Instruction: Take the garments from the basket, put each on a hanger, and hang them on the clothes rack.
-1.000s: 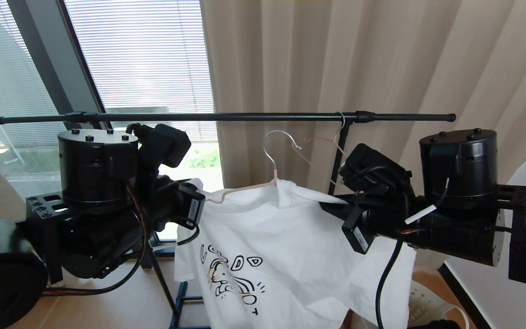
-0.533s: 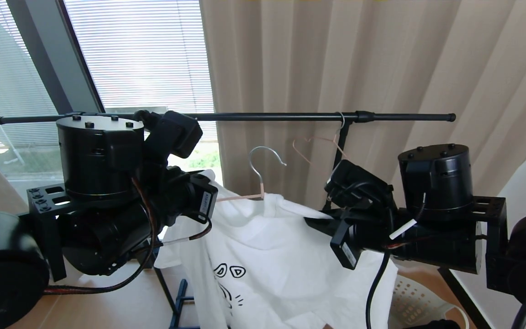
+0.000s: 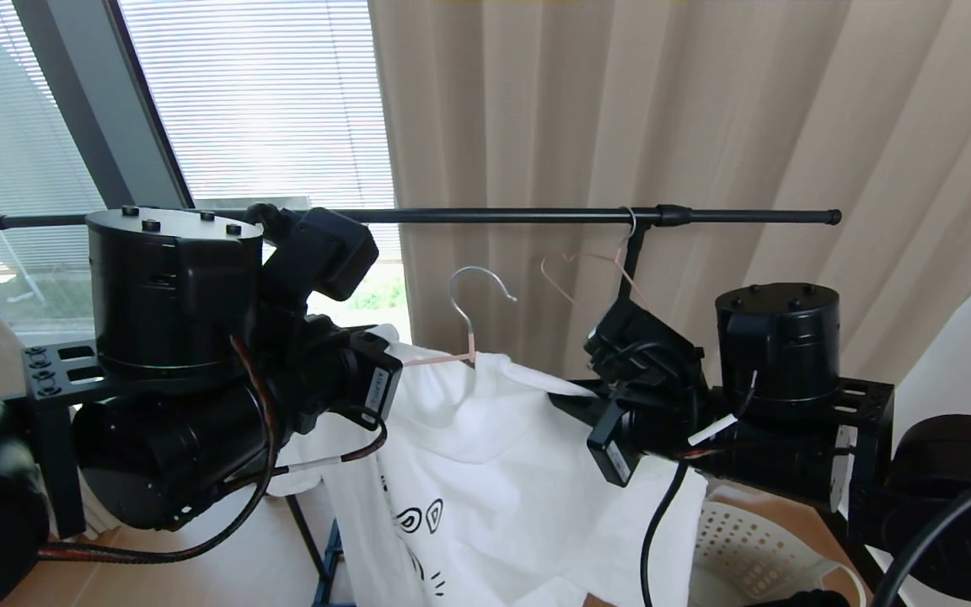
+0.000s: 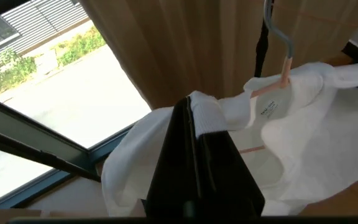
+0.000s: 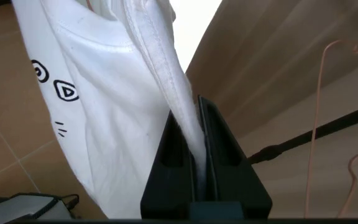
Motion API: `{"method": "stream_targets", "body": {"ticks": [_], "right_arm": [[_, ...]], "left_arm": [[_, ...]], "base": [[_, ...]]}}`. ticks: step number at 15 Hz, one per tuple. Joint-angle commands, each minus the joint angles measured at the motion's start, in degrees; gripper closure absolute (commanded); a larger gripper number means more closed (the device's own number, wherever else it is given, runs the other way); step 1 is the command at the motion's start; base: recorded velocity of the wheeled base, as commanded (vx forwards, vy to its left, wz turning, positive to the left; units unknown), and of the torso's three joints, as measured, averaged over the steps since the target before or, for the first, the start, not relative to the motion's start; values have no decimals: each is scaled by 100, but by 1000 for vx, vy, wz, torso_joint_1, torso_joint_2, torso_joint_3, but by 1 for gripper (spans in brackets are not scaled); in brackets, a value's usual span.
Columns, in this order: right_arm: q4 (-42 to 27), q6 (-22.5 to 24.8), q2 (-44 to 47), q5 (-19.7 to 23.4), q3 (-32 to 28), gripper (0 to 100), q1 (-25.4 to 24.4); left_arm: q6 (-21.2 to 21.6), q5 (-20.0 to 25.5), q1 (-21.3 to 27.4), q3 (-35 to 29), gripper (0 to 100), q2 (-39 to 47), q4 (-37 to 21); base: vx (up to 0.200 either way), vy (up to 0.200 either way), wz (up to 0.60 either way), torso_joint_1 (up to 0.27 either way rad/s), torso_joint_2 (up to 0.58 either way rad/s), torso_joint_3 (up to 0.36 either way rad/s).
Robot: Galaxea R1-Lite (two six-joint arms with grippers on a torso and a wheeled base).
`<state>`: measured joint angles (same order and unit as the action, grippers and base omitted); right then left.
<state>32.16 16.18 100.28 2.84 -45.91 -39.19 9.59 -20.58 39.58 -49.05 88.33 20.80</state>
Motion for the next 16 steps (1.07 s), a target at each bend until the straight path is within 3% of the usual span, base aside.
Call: {"method": "stream_targets", "body": {"ticks": [1, 7, 10, 14, 16], "right_arm": [[-69, 105, -483, -3, 117, 100, 219], [36, 87, -545, 278, 232, 100, 202], [18, 166, -958, 1412, 539, 100, 237], [36, 166, -826, 1316, 390, 100, 325], [54, 149, -518, 1272, 337, 100, 237]], "left_arm": [[69, -43, -425, 1, 100, -53, -85], [280, -60, -495, 63, 100, -44, -93], [306, -227, -627, 19, 100, 61, -76], [333, -263, -654, 45, 100, 17, -58], [324, -254, -293, -25, 100, -18, -67]], "base": [[0, 0, 0, 0, 0, 0], [0, 0, 0, 0, 0, 0], [0, 0, 0, 0, 0, 0], [0, 0, 0, 0, 0, 0], [0, 0, 0, 0, 0, 0]]}}
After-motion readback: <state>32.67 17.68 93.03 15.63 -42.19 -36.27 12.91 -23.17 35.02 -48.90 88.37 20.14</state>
